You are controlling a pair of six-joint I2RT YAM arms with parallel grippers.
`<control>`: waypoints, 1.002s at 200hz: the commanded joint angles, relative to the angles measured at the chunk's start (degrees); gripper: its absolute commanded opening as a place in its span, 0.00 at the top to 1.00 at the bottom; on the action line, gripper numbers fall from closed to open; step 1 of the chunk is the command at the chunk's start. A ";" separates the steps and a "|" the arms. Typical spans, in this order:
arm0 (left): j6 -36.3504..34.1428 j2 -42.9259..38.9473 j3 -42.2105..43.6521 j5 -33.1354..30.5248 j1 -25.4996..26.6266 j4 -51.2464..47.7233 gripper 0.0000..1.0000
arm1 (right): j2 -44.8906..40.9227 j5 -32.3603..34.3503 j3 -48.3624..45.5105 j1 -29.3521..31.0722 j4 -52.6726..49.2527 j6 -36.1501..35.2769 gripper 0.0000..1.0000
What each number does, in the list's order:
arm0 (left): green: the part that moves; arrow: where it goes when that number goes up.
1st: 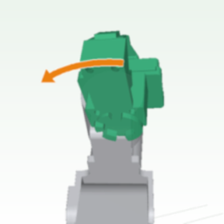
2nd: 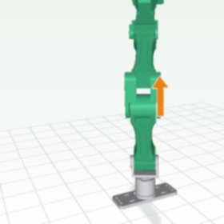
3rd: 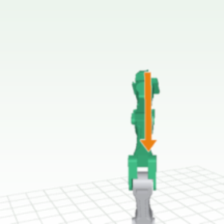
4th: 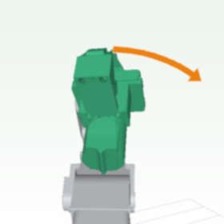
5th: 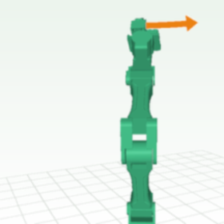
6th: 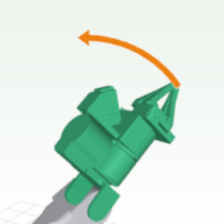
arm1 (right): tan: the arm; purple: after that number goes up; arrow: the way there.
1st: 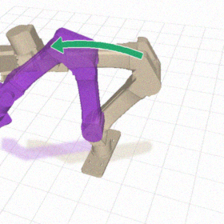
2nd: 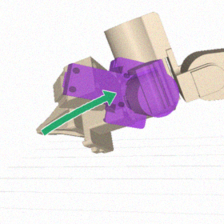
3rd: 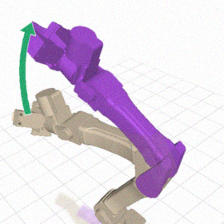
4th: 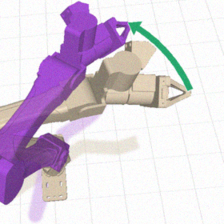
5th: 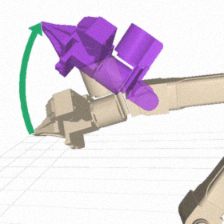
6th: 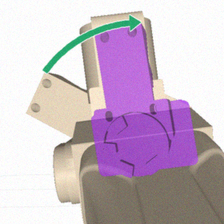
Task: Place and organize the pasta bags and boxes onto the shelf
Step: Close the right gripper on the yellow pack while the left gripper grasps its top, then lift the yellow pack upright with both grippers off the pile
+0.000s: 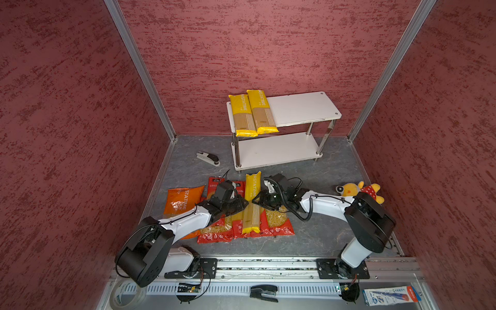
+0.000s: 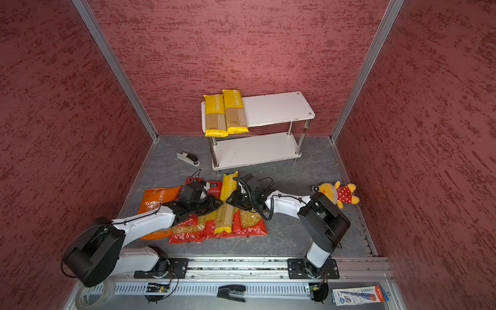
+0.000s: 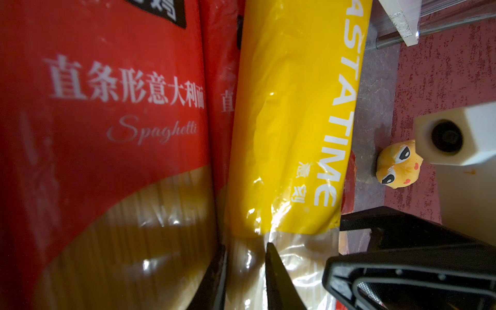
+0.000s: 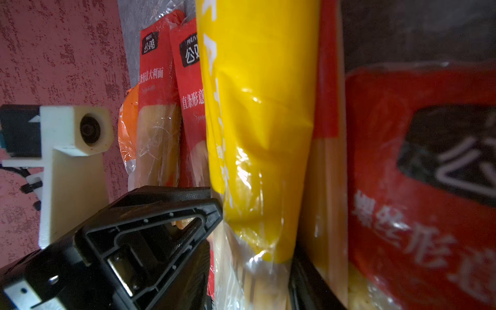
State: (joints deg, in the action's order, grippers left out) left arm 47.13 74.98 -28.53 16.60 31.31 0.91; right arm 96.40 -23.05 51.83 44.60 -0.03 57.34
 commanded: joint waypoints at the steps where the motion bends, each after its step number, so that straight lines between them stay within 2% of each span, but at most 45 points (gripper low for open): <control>1: 0.35 1.26 0.61 0.65 1.21 1.53 0.77 | 2.09 -0.25 1.94 0.39 3.77 0.58 0.52; 28: 0.32 1.86 0.06 1.23 1.75 1.90 0.79 | 4.45 -1.43 0.99 0.40 5.97 0.31 0.59; 47: 0.11 0.55 0.15 1.51 1.63 0.97 0.79 | 3.22 -1.05 -0.82 0.40 8.79 0.41 0.69; 84: -1.74 -6.07 -0.35 1.74 -0.56 -3.02 0.77 | -1.62 0.65 -4.93 0.23 15.81 -1.67 0.86; 122: -5.36 -14.58 -2.49 2.55 -3.88 -7.54 0.69 | -5.92 0.29 -8.80 -0.21 24.26 -4.66 0.94; 163: -7.88 -23.41 -1.55 6.20 -7.26 -2.91 0.47 | -12.81 0.25 -11.45 -0.30 27.26 -16.87 0.99; 179: -8.61 -25.07 -0.44 8.68 -8.49 1.31 0.42 | -17.02 -0.80 -12.88 -0.35 29.48 -22.19 1.00; 200: -10.93 -25.54 -0.23 12.95 -10.16 5.12 0.42 | -20.70 -2.43 -14.03 -0.47 31.46 -29.24 1.00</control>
State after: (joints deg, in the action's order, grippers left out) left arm 40.01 50.09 -29.74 23.73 22.79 -0.54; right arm 81.25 -23.33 37.12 44.45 18.96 39.77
